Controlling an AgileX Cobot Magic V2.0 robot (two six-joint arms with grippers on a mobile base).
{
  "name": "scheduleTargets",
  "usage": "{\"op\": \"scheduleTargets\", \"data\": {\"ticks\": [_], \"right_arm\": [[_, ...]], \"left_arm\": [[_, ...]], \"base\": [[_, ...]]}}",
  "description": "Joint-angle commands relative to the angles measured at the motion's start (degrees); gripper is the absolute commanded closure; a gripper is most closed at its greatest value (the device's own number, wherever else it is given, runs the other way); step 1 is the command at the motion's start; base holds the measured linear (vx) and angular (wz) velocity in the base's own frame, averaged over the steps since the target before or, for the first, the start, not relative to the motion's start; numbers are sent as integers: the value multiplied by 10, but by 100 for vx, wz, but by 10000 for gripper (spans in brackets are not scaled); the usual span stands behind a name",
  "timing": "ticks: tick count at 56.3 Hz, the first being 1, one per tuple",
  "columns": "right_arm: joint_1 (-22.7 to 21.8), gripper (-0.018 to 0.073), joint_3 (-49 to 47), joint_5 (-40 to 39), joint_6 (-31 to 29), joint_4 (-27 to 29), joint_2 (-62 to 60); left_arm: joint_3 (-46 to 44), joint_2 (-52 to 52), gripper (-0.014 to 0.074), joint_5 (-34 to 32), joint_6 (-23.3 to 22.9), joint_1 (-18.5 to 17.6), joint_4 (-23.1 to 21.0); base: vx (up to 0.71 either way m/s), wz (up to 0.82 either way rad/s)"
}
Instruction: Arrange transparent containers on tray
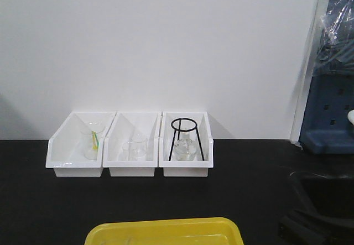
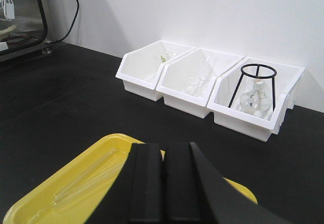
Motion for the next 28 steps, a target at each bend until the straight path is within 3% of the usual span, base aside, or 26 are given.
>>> {"op": "scheduleTargets", "data": {"ticks": [1, 3, 7, 11, 15, 20, 28], "right_arm": [[-2, 572, -19, 15, -7, -15, -3], [-2, 572, -19, 15, -7, -15, -3], [-2, 572, -19, 15, -7, -15, -3], [-2, 572, -19, 15, -7, -15, -3], [-2, 572, -19, 15, -6, -15, -3], [-2, 572, -19, 15, -6, -15, -3], [-2, 572, -19, 15, -6, -15, -3]], "left_arm": [[-14, 5, 597, -41, -1, -4, -9], [-14, 6, 597, -44, -2, -4, 8], [-14, 7, 597, -53, -31, -4, 82], [-13, 7, 597, -61, -105, -4, 152], [-12, 7, 597, -70, -216, -4, 230], [-12, 7, 597, -77, -305, -4, 310], [-12, 7, 597, -87, -326, -4, 366]], "base": [[0, 0], [0, 0], [0, 0], [0, 0], [0, 0], [0, 0], [0, 0]]}}
